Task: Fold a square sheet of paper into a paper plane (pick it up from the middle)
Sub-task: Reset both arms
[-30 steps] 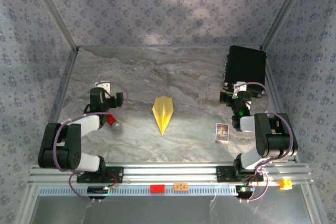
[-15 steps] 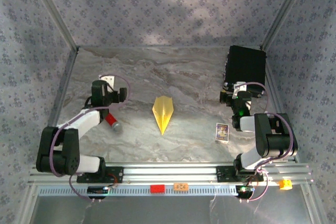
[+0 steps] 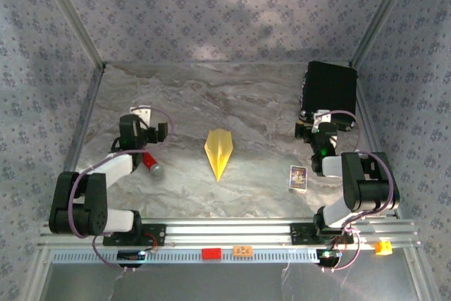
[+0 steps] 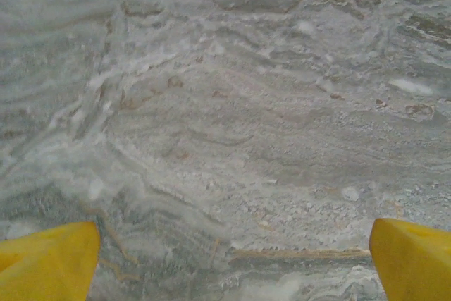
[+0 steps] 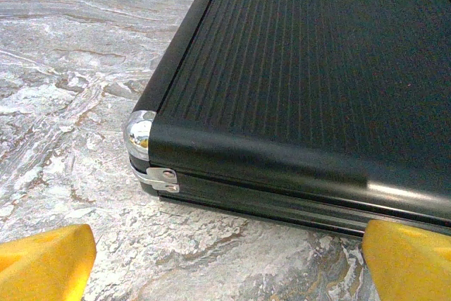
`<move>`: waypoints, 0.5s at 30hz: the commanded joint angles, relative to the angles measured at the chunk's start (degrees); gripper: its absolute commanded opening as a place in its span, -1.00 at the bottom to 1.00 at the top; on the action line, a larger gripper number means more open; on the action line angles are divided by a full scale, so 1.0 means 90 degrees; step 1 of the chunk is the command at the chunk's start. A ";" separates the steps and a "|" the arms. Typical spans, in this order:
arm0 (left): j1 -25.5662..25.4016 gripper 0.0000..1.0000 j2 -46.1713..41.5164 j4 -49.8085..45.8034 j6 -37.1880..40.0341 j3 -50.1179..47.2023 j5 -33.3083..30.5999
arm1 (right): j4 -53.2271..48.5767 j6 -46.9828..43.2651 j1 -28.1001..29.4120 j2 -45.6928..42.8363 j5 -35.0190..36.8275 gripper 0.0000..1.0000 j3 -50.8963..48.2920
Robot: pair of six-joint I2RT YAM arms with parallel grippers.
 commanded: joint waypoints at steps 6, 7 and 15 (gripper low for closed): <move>0.0740 0.98 0.0834 0.2079 -0.0031 -0.0528 0.0943 | -0.0039 0.0115 -0.0036 -0.0003 0.0067 0.98 0.0072; 0.0757 0.99 0.1090 0.2728 -0.0024 -0.0802 0.0986 | -0.0039 0.0115 -0.0038 0.0002 0.0067 0.98 0.0070; 0.0769 1.00 0.1262 0.2458 -0.0483 -0.0491 -0.0123 | -0.0039 0.0106 -0.0035 -0.0001 0.0072 0.98 0.0070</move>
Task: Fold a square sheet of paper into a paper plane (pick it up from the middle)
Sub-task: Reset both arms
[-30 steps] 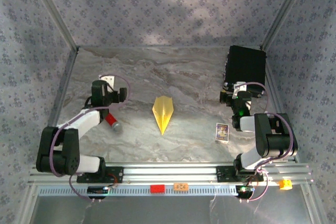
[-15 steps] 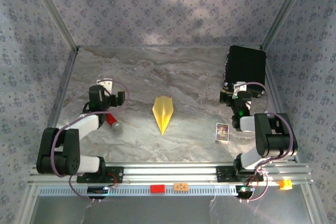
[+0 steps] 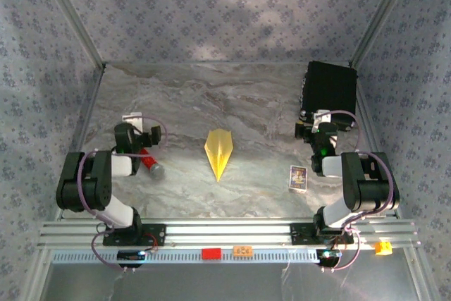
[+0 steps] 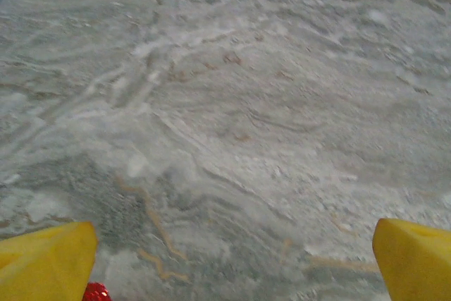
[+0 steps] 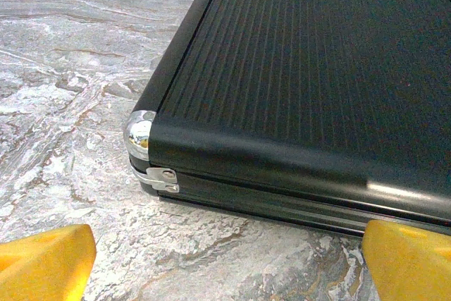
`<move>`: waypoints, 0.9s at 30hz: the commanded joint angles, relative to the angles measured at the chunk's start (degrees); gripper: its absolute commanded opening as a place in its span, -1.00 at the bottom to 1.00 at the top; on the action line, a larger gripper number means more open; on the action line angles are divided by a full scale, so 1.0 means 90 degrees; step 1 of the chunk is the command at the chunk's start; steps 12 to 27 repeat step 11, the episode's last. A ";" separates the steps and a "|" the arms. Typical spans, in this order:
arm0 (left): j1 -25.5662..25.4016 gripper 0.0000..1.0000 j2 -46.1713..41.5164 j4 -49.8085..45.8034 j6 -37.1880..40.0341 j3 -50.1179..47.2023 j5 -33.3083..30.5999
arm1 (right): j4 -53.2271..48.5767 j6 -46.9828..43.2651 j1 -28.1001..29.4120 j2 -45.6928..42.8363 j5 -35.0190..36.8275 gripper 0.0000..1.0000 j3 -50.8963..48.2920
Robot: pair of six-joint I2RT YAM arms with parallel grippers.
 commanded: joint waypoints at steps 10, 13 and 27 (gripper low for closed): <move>-0.0116 0.99 -0.0036 0.0209 -0.0117 0.0133 -0.0387 | -0.0049 0.0105 -0.0028 0.0007 0.0074 0.98 0.0071; -0.0110 0.99 -0.0036 0.0207 -0.0123 0.0140 -0.0385 | -0.0049 0.0105 -0.0028 0.0007 0.0070 0.98 0.0075; -0.0110 0.99 -0.0036 0.0207 -0.0123 0.0140 -0.0385 | -0.0049 0.0105 -0.0028 0.0007 0.0070 0.98 0.0075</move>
